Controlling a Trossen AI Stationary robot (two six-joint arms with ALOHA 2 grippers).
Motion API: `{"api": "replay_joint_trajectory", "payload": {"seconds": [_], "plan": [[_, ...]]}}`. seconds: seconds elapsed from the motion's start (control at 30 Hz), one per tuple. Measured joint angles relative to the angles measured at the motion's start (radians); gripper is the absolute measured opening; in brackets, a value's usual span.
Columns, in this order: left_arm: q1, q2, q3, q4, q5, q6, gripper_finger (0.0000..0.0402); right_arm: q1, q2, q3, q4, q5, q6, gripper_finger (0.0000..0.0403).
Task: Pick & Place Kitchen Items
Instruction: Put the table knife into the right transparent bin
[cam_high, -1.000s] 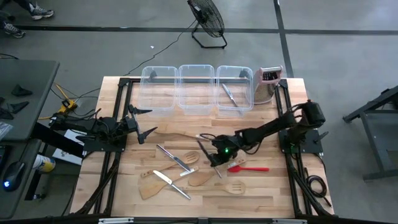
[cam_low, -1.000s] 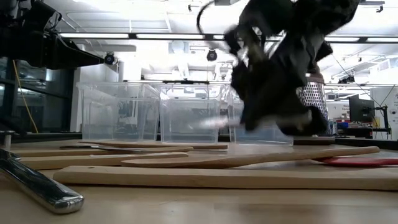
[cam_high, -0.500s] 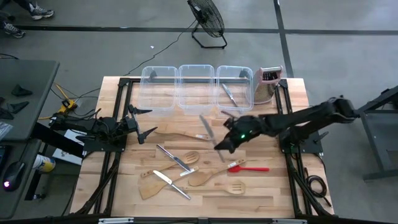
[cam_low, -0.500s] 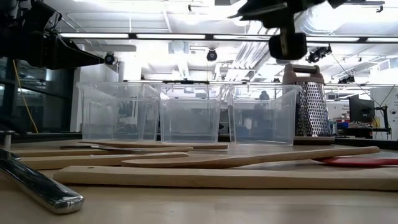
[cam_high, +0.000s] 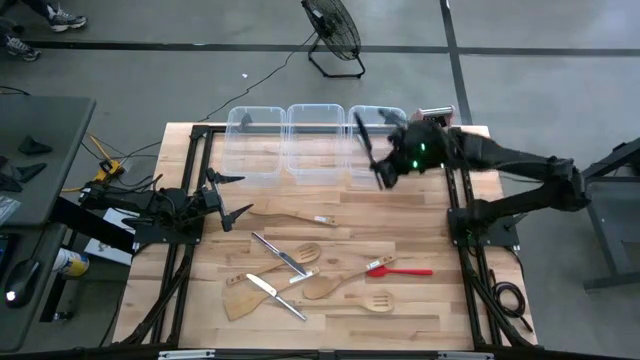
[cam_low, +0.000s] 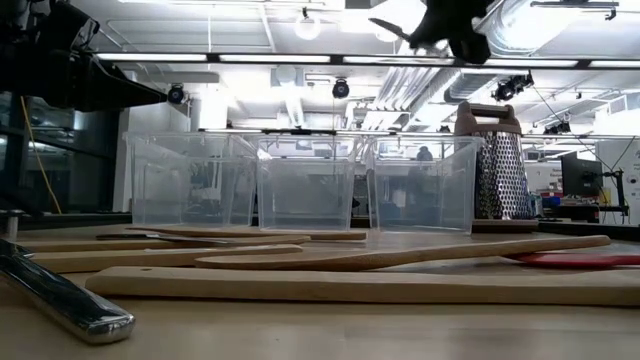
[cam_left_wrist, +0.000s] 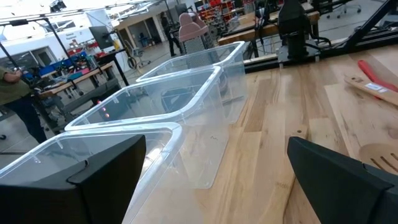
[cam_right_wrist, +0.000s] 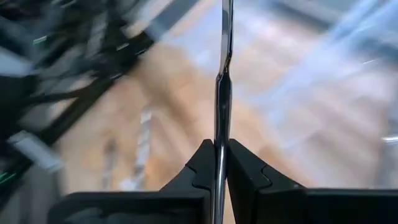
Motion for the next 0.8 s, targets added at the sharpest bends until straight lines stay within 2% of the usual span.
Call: {"api": "replay_joint_trajectory", "payload": {"seconds": [0.17,0.33,0.8], "plan": [[0.0,0.0,0.0,0.0,0.0,0.0,0.0388,-0.183,0.057,0.008,-0.076,0.011,-0.076,0.0015],[0.0,0.0,0.0,0.0,0.0,0.0,0.0388,-0.307,0.157,0.008,-0.091,0.011,-0.147,0.0015],[0.0,0.0,0.0,0.0,0.0,0.0,0.0388,-0.416,0.357,0.008,-0.134,-0.098,-0.199,0.0015]]}}
